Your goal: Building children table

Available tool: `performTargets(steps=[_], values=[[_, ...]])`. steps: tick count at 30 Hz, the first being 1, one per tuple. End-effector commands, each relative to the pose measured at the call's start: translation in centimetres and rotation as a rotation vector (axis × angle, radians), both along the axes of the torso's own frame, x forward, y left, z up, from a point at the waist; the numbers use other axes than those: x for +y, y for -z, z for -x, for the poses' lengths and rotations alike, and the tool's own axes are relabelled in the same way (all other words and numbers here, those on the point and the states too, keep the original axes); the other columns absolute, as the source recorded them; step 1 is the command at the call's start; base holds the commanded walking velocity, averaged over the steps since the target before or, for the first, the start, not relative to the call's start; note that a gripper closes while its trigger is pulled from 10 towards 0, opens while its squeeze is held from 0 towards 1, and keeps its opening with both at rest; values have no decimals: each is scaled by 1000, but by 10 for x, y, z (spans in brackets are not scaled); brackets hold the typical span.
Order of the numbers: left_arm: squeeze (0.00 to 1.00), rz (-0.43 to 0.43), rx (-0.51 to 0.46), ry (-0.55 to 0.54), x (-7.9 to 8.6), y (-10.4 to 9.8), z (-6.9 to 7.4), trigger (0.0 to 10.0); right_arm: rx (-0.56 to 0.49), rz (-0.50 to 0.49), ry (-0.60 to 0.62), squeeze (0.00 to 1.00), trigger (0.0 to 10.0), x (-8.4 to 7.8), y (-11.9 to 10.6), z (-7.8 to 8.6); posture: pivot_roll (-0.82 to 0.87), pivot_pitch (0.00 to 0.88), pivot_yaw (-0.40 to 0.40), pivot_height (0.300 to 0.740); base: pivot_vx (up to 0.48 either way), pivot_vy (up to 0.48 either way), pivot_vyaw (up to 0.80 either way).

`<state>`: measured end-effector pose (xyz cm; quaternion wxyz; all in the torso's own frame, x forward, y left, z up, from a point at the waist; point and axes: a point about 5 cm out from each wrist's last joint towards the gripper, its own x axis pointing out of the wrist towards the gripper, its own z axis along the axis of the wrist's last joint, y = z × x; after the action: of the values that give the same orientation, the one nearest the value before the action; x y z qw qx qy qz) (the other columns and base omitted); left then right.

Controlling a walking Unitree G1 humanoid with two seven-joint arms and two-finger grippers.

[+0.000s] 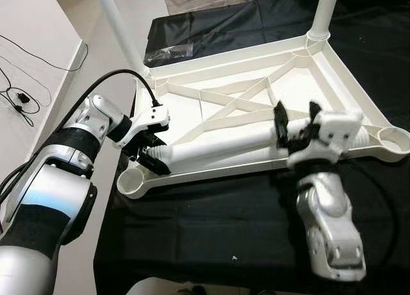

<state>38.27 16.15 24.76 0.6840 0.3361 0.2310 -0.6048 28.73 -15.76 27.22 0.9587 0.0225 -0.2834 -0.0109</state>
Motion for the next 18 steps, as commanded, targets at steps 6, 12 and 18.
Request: performTargets(steps=[6,12,18], values=[[0,10,-155,-136,1,18,-8,0,-72,-41,-22,0,10000,4,-19,2,91,213,165,740,0,0,0],[0,69,-240,-185,-5,12,-13,0,-67,-42,-28,0,10000,5,-17,-1,94,189,142,740,0,0,0],[0,132,-321,-246,-6,8,-17,0,-64,-40,-39,0,10000,4,-16,-5,86,171,125,740,0,0,0]])
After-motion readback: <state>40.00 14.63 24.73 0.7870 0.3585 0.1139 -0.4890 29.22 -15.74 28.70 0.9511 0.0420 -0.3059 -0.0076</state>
